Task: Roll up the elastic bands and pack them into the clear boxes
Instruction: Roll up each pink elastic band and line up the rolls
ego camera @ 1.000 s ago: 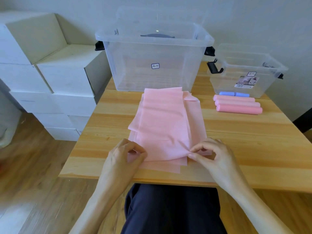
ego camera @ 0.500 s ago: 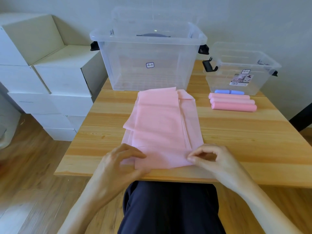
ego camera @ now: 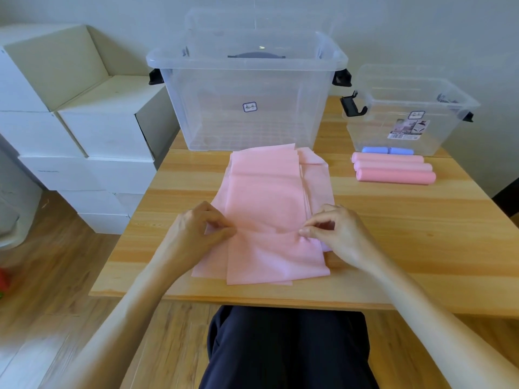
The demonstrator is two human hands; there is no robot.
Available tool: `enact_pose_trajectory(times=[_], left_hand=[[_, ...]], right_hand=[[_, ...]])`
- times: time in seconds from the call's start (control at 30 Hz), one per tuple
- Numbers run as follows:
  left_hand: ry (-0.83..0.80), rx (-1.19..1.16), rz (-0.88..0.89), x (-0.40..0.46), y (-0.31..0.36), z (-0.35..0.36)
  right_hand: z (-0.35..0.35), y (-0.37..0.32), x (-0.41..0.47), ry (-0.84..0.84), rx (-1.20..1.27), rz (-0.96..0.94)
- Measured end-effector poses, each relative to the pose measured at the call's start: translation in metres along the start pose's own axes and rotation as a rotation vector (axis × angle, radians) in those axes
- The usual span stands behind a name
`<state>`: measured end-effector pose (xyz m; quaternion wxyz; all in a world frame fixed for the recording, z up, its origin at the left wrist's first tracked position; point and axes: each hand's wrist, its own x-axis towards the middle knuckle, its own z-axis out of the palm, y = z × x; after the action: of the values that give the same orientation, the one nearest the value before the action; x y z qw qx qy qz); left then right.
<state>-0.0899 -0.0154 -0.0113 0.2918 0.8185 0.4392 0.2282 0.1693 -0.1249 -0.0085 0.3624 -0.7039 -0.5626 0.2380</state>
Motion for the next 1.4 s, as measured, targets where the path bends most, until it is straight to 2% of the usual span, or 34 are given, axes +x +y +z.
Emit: enact_pose_trajectory(times=[0.13,0.27,0.37,0.5,0.7,0.9,0.97,1.07,1.13,1.2,1.3,1.4], left_hand=[[-0.032,-0.019,0.005,0.008,0.008,-0.004],[0.043,-0.136,0.029,0.01,0.028,-0.012],[0.046,-0.208,0.064,0.001,0.042,-0.021],[-0.084,-0.2,0.104,-0.027,0.047,-0.03],[-0.233,-0.139,0.072,-0.061,0.039,-0.019],[-0.365,-0.118,0.056,-0.06,0.031,-0.012],[-0.305,-0.143,0.066,-0.043,0.03,-0.014],[-0.073,-0.155,0.028,0.0,0.021,-0.013],[0.09,-0.165,-0.022,0.036,0.014,-0.01],[0.18,-0.127,-0.063,0.07,0.01,-0.007],[0.171,-0.008,-0.079,0.106,0.008,-0.001],[0.101,0.036,-0.045,0.117,0.009,0.003]], right_hand=[[-0.008,-0.002,0.005,-0.016,0.012,0.033],[-0.025,-0.018,0.006,0.066,0.121,0.008],[-0.043,-0.032,-0.003,0.057,0.131,-0.03],[-0.057,-0.041,-0.031,-0.079,0.092,-0.056],[-0.042,-0.03,-0.061,-0.333,-0.07,-0.022],[-0.032,-0.03,-0.057,-0.422,-0.082,0.049],[-0.032,-0.032,-0.044,-0.349,0.0,0.049],[-0.032,-0.027,-0.009,-0.076,0.153,0.1],[-0.029,-0.019,0.021,0.081,0.178,0.129],[-0.027,-0.013,0.051,0.168,0.159,0.149],[-0.022,-0.006,0.088,0.199,0.057,0.169],[-0.017,-0.003,0.108,0.087,-0.078,0.193]])
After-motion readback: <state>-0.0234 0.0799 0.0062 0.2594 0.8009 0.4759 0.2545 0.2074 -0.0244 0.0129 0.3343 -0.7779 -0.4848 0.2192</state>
